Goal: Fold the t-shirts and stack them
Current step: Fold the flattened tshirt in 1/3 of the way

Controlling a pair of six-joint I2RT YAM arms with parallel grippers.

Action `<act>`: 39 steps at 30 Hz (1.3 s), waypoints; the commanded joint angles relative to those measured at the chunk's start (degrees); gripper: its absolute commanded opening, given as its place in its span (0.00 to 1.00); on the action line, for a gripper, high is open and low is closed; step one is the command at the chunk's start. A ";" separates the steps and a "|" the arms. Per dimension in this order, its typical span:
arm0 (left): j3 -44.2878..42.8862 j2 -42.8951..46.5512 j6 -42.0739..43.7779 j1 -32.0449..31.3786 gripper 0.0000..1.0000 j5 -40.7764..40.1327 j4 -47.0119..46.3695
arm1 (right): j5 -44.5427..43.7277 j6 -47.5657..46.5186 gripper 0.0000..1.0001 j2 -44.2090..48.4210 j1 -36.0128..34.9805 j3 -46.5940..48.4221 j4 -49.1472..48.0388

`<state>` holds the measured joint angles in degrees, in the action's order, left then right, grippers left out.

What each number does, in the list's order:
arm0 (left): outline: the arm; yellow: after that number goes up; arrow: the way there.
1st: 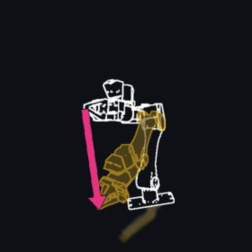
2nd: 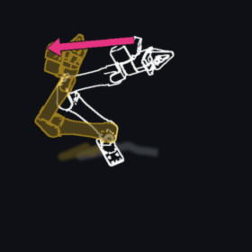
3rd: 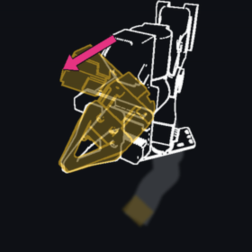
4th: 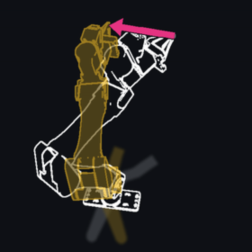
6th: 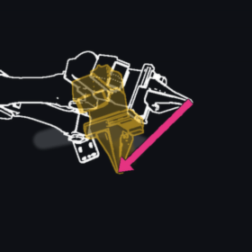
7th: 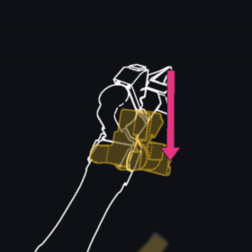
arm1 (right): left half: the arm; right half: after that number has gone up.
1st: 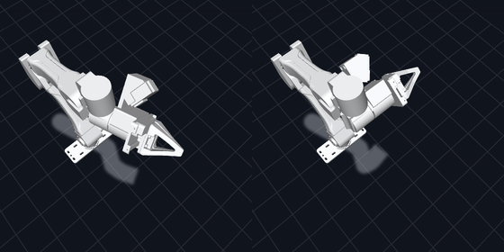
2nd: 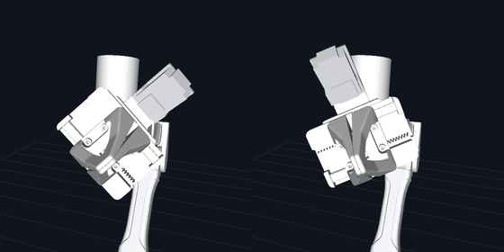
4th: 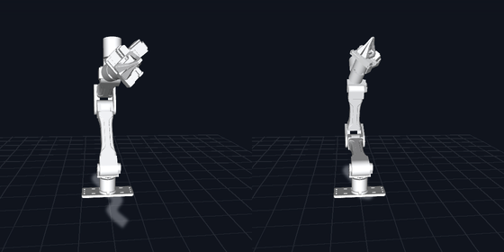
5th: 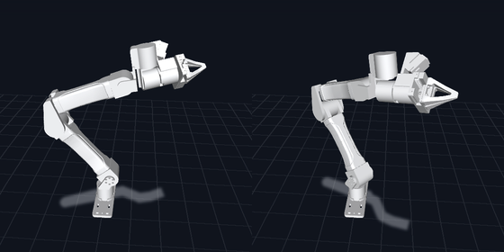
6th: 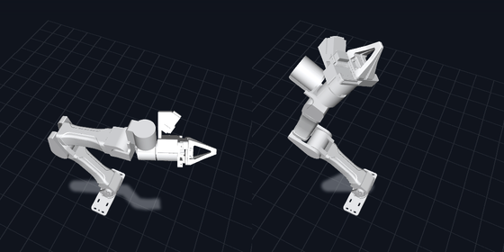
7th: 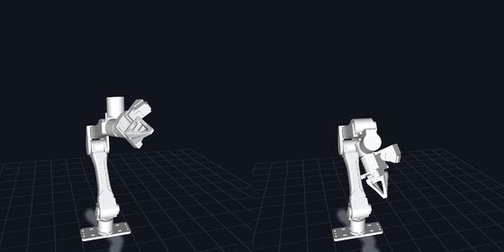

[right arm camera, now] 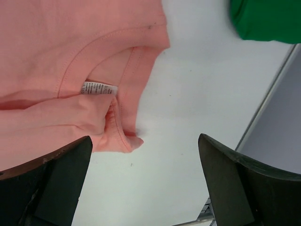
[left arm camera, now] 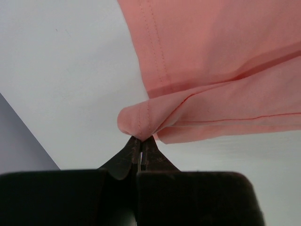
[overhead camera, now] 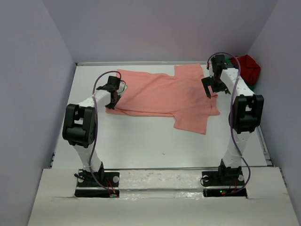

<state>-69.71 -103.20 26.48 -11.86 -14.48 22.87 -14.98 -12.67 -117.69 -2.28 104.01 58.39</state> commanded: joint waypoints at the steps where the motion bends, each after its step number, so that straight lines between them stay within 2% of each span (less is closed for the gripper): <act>1: 0.37 -1.73 0.06 -1.67 0.00 -2.57 -1.16 | 1.79 -0.78 1.00 6.24 0.35 4.36 2.24; 6: -0.60 -5.69 -0.02 -2.47 0.02 -6.43 -1.25 | 2.77 -0.95 1.00 8.35 0.35 3.41 4.80; 11: 0.89 -8.42 -0.20 -2.64 0.32 -15.39 -2.39 | 5.21 -2.01 1.00 12.64 0.35 -1.61 6.21; 13: 1.68 -8.95 -0.29 -2.64 0.34 -20.20 -3.44 | 6.54 -2.45 1.00 14.15 0.35 -3.97 6.82; 18: 2.30 -8.34 -0.90 -1.59 0.59 -24.45 -4.50 | 6.37 -5.35 1.00 18.54 0.35 -8.55 7.26; 19: 2.13 -8.07 -0.90 -1.33 0.65 -25.76 -4.77 | 6.63 -6.05 1.00 19.68 0.35 -9.25 7.35; 20: 1.60 -7.81 -0.73 -1.15 0.81 -25.95 -4.77 | 7.59 -6.84 1.00 20.30 0.35 -10.48 7.26; 23: 0.46 -5.09 -0.73 -1.15 0.99 -26.30 -4.86 | 10.67 -7.64 1.00 22.41 0.35 -11.89 7.44; 28: 0.72 3.16 0.50 -0.89 0.99 -19.56 -5.65 | 16.81 -8.08 1.00 24.96 0.35 -13.91 7.79; 30: 2.03 10.52 0.50 -0.27 0.99 -9.92 -6.87 | 18.58 -8.86 1.00 26.80 0.35 -15.75 8.14; 34: 4.06 15.82 -0.11 0.95 0.99 -1.46 -6.10 | 21.48 -10.18 1.00 31.37 0.35 -19.44 7.97; 39: 7.65 19.78 -1.26 2.54 0.99 2.00 -6.26 | 28.42 -11.06 1.00 35.07 -0.87 -22.00 9.20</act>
<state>-65.80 -85.71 26.17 -10.55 -18.22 15.73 7.49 -20.99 -85.54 -2.35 82.87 66.24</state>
